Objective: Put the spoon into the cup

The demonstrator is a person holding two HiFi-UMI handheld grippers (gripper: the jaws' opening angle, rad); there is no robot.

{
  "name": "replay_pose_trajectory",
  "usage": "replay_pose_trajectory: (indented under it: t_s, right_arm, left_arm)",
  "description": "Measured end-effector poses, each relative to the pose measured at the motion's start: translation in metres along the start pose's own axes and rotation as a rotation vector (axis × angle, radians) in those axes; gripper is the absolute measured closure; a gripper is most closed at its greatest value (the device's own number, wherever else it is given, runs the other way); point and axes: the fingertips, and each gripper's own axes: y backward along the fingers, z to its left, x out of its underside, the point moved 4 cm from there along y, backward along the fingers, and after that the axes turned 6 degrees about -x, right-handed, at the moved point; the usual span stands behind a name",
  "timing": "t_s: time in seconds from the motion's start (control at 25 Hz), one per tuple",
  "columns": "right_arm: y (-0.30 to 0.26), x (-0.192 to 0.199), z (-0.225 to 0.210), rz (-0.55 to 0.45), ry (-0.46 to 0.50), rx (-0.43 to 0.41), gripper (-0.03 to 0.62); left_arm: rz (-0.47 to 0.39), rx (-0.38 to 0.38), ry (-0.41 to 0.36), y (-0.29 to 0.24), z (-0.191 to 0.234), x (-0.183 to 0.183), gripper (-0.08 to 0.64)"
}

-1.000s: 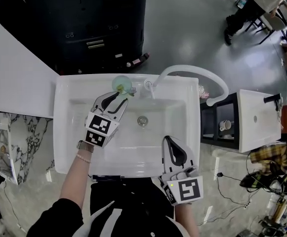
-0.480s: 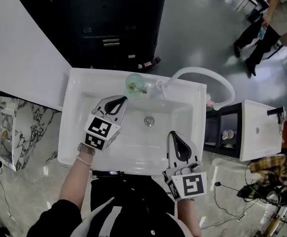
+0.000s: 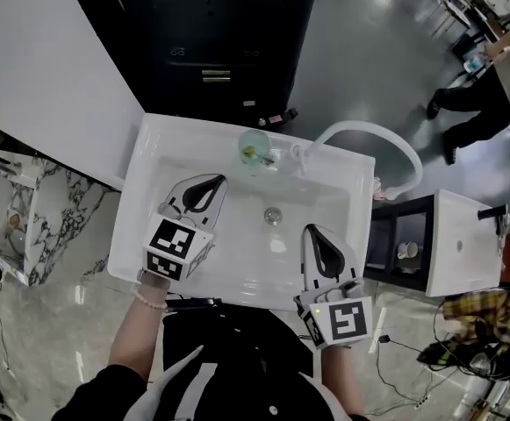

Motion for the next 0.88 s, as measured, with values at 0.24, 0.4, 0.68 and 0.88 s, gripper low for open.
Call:
replay_pose_trajectory:
  t_s: [0.24, 0.4, 0.68, 0.88]
  right_arm:
    - [-0.001, -0.004, 0.002, 0.003, 0.018, -0.021, 0.592]
    - [-0.002, -0.01, 0.004, -0.029, 0.04, -0.031, 0.592]
    - [-0.003, -0.015, 0.011, -0.04, 0.054, -0.047, 0.592]
    - [-0.004, -0.016, 0.015, -0.038, 0.062, -0.057, 0.592]
  left_arm:
    - [-0.032, -0.037, -0.014, 0.026, -0.003, -0.012, 0.559]
    - [-0.047, -0.047, -0.024, 0.043, -0.007, -0.017, 0.558]
    - [-0.059, -0.055, -0.022, 0.064, -0.015, -0.027, 0.559]
    - [-0.06, -0.045, -0.038, 0.073, -0.021, -0.031, 0.558]
